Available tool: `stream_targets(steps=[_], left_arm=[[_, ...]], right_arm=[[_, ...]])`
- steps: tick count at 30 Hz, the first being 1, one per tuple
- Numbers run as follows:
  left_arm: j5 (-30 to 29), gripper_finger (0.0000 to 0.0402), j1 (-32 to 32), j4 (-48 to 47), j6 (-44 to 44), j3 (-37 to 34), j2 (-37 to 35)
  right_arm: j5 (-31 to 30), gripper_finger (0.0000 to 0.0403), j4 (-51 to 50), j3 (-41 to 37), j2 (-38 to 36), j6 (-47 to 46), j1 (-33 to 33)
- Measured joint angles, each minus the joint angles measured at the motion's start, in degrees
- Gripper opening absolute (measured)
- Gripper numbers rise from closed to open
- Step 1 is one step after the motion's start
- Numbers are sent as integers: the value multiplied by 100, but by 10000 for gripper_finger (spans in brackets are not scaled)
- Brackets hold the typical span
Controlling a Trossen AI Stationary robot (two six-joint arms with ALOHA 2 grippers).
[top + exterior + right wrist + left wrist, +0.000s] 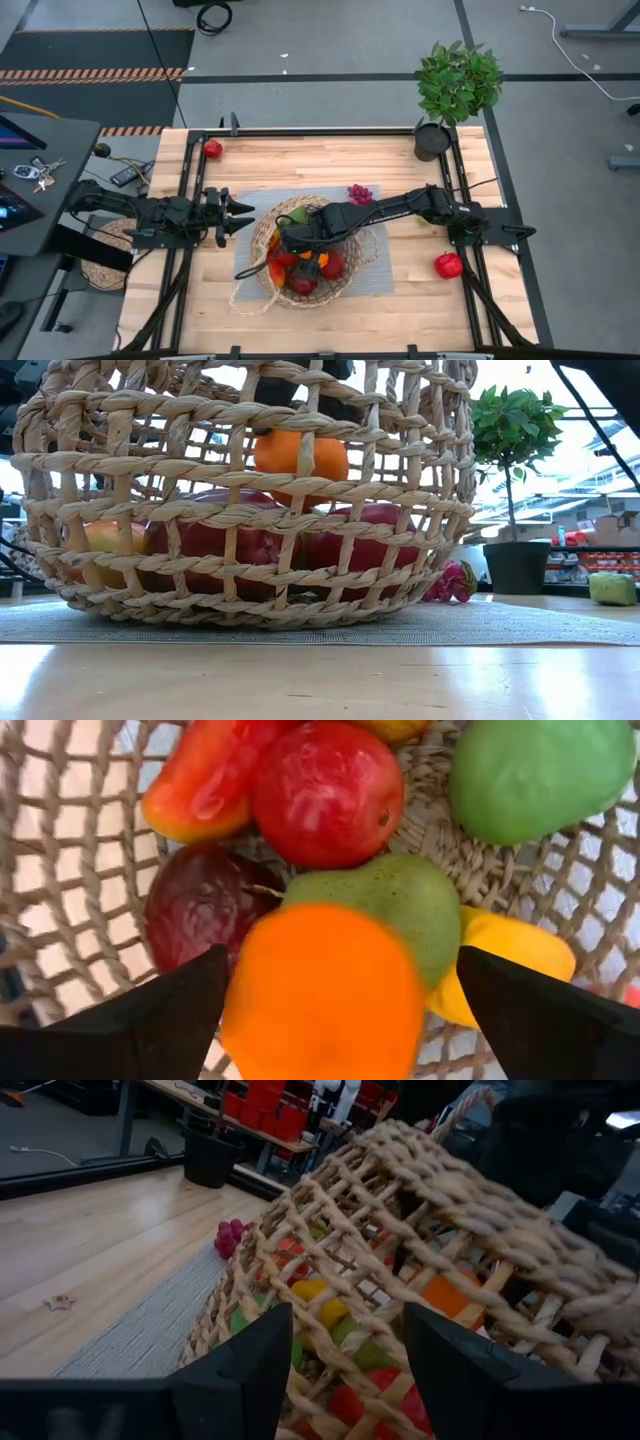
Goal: Build produce basket
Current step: Put the orange into the brown basket, then put the green cucumber into the brown basket
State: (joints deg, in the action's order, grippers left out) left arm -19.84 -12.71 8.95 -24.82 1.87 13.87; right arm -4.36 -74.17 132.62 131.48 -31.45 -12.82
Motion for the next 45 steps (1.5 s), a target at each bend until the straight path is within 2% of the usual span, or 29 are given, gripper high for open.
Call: stream_targets(steps=[4, 13, 19, 31, 40, 45], left_arm=[[-2, 194, 0, 9, 0, 0, -2], [0, 197, 0, 9, 2, 0, 0], [0, 193, 0, 13, 0, 0, 0], [0, 193, -2, 4, 2, 0, -2], [0, 194, -2, 13, 0, 0, 0], [0, 195, -2, 14, 2, 0, 0]], right_arm=[[147, 387, -105, 9, -99, -199, 68], [-337, 396, -85, 26, -374, -206, 56], [-59, 399, -109, 24, -403, -242, 80], [-379, 399, 78, 42, -855, -191, 42], [-1531, 396, -482, 42, -1531, -448, -238], [-1881, 396, -1315, 42, -1888, -980, -376]])
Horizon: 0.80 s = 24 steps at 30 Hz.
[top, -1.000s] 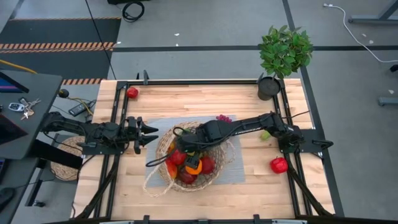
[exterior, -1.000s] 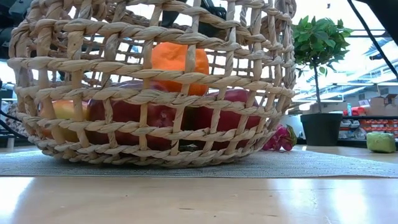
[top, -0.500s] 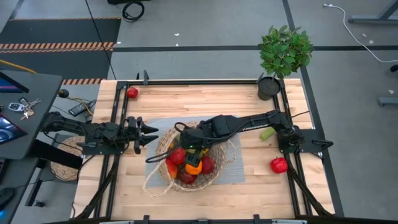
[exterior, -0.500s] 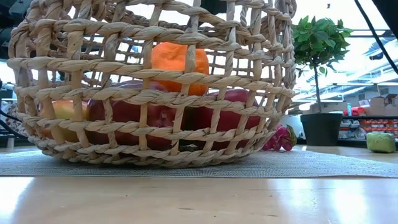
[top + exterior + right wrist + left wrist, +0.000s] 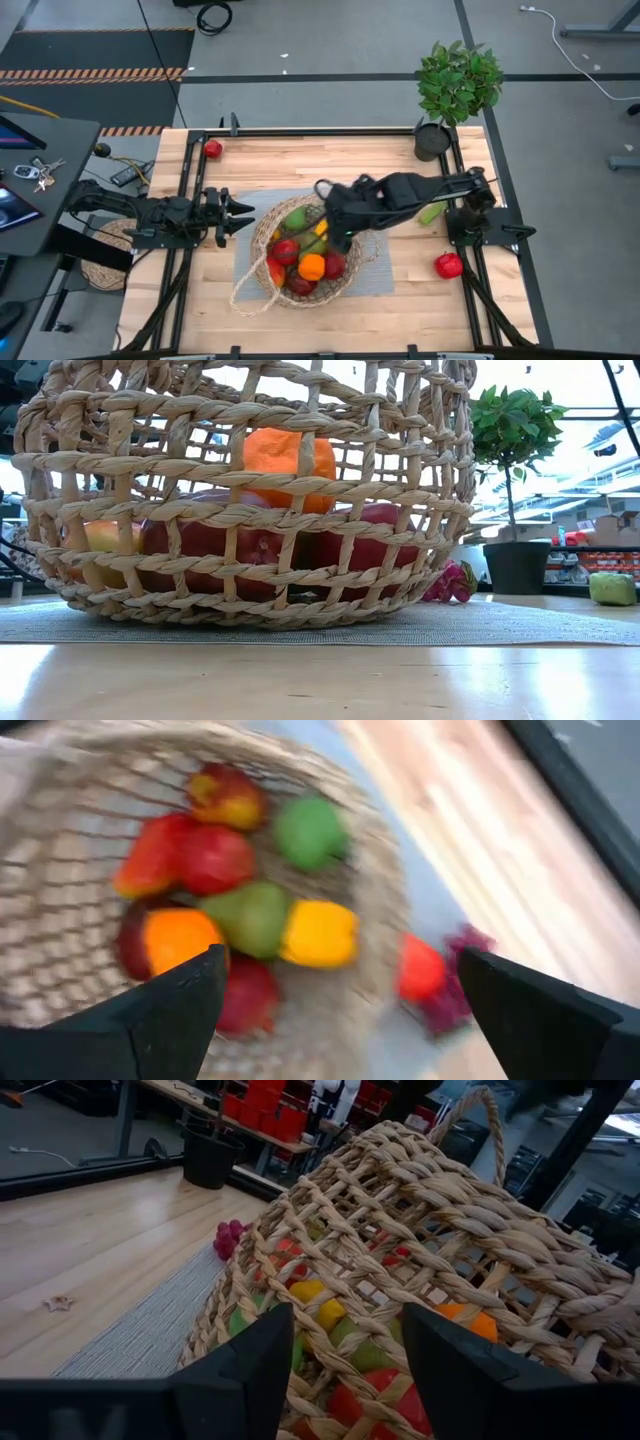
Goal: Build produce basket
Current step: Put the green cucumber into the brown basket
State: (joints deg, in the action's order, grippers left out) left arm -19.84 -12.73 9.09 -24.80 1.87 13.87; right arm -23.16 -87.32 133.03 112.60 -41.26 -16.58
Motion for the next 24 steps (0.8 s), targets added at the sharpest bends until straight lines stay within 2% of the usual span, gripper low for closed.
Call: stream_targets(steps=[2, 7, 11, 24], left_arm=[[0, 197, 0, -1, 0, 0, 0], [0, 198, 0, -1, 0, 0, 0], [0, 193, 1, -5, 0, 0, 0], [0, 193, 0, -1, -2, 0, 0]], right_arm=[[-181, 396, -330, -9, -136, -293, -53], [-469, 396, -253, -179, -583, -619, -230], [-534, 396, -263, -694, -1007, -1019, -370], [-207, 396, -251, -3993, -3067, -3085, -738]])
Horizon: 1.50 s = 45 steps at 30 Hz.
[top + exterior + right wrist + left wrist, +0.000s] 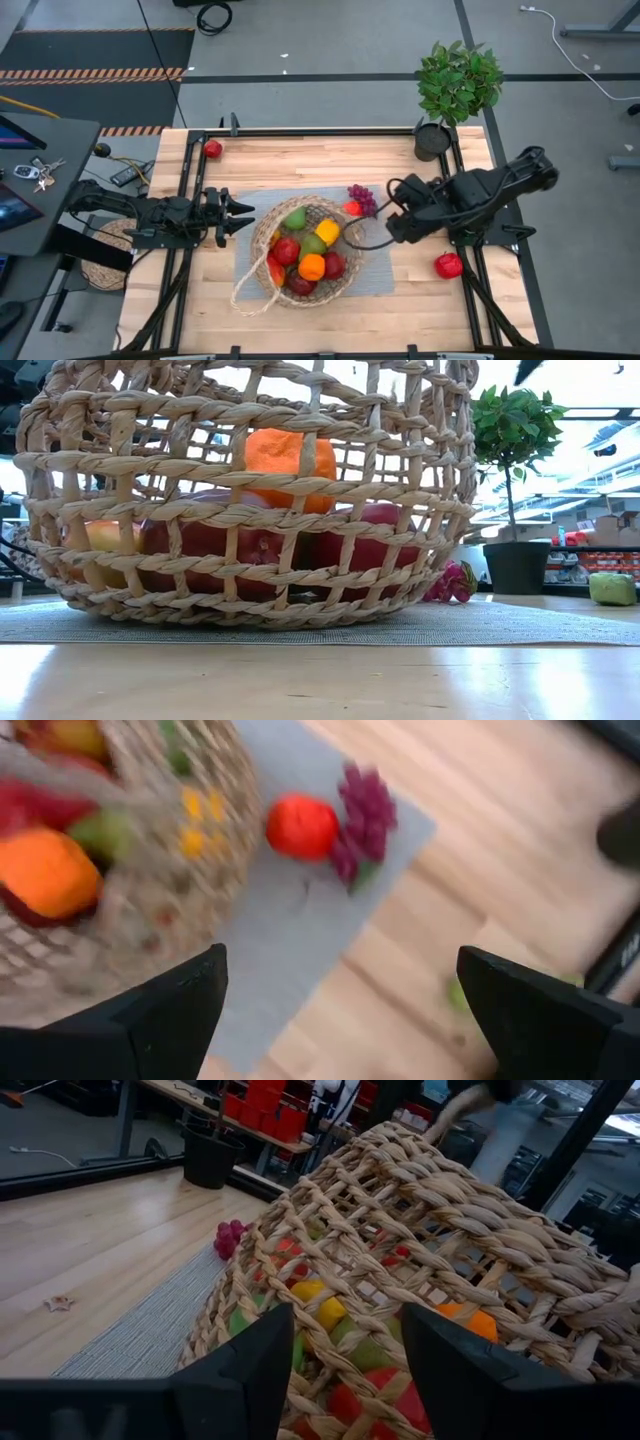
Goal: Build produce basket
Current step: Put the green cucumber into the brown basket
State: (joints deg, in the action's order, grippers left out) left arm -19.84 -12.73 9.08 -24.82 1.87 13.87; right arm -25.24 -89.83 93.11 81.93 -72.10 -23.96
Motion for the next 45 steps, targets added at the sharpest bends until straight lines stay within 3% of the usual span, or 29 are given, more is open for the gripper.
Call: stream_targets(steps=[6, 13, 18, 25, 29, 38, 45], left_arm=[[0, 197, 0, 0, 0, 0, 0], [0, 196, 0, 2, 1, 0, 0], [0, 193, 0, 2, 2, 0, 0], [0, 196, 0, 2, 2, 0, 0], [0, 193, 0, 2, 2, 0, -2], [0, 198, 2, 2, 2, 0, -1], [0, 193, 1, 3, 2, 0, -2]], right_arm=[[695, 396, 65, -849, -388, -635, -85], [1269, 396, -21, -1137, -479, -953, -230], [1067, 394, 0, -1244, -481, -1201, -386], [1053, 396, -24, -2266, -715, -1432, -423], [1245, 397, -22, -2775, -933, -885, -296], [1260, 393, -11, -3815, -1091, 1509, -68], [2122, 371, -15, -4198, -1088, 2310, -27]])
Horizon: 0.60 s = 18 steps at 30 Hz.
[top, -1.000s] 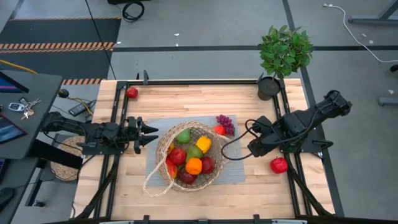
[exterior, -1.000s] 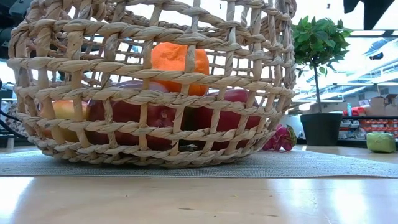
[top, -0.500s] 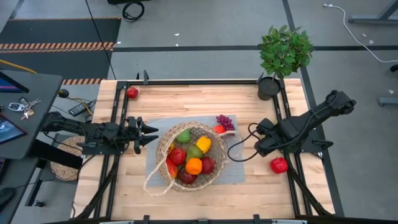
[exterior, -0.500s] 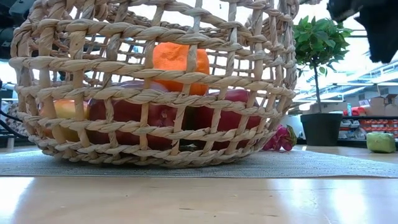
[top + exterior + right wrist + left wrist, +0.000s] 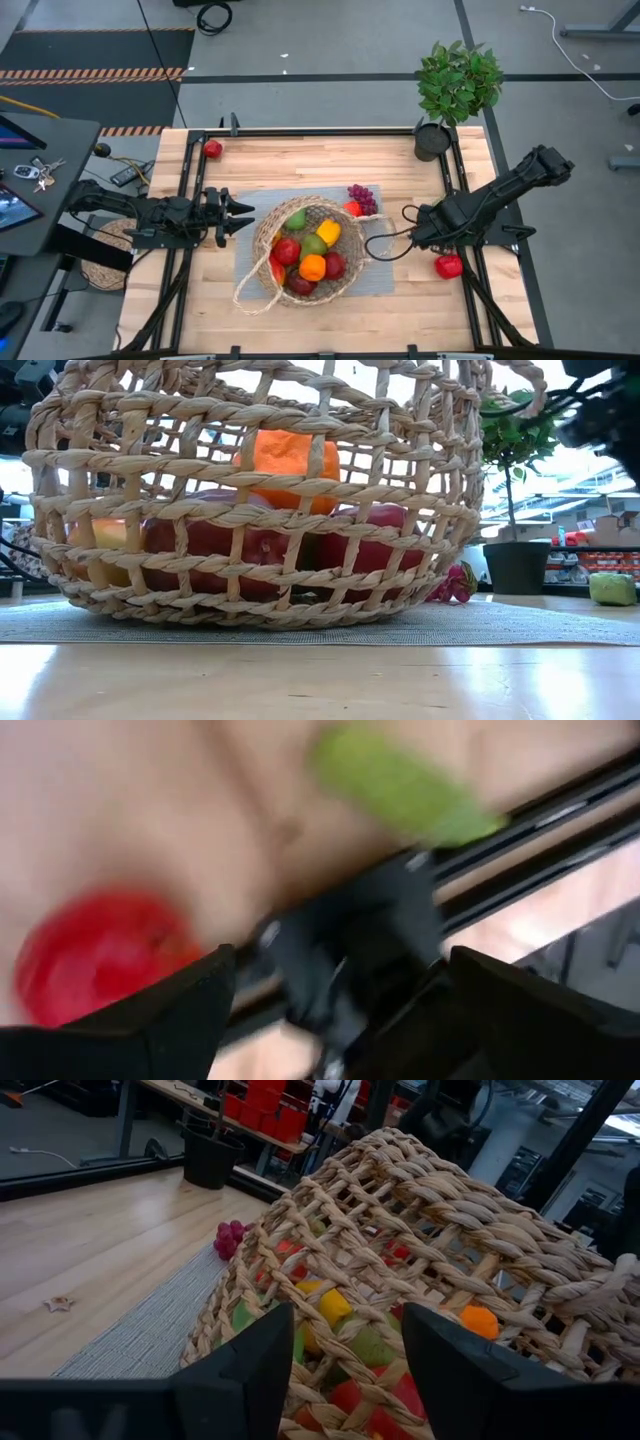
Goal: Build produce basket
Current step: Put the green cucumber into the brown basket
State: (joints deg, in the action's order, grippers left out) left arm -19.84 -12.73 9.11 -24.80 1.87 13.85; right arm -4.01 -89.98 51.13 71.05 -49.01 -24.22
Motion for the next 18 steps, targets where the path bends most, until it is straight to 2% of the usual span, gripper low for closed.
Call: stream_targets(steps=[5, 8, 10, 13, 18], left_arm=[[0, 197, -1, -1, 0, 0, 2], [0, 196, -1, -1, -2, 0, 2], [0, 194, -1, -1, 0, 0, 0], [0, 193, 1, -1, 0, 0, 0], [0, 197, 0, -1, -2, 0, 1]], right_arm=[[1463, 352, 3, 42, 13, 737, -22], [1886, 348, -1, 42, 15, 811, -174], [1891, 347, -2, 43, 15, 809, -375], [1457, 347, 8, 270, 106, 735, -634], [-287, 347, 15, 1125, 63, 948, -862]])
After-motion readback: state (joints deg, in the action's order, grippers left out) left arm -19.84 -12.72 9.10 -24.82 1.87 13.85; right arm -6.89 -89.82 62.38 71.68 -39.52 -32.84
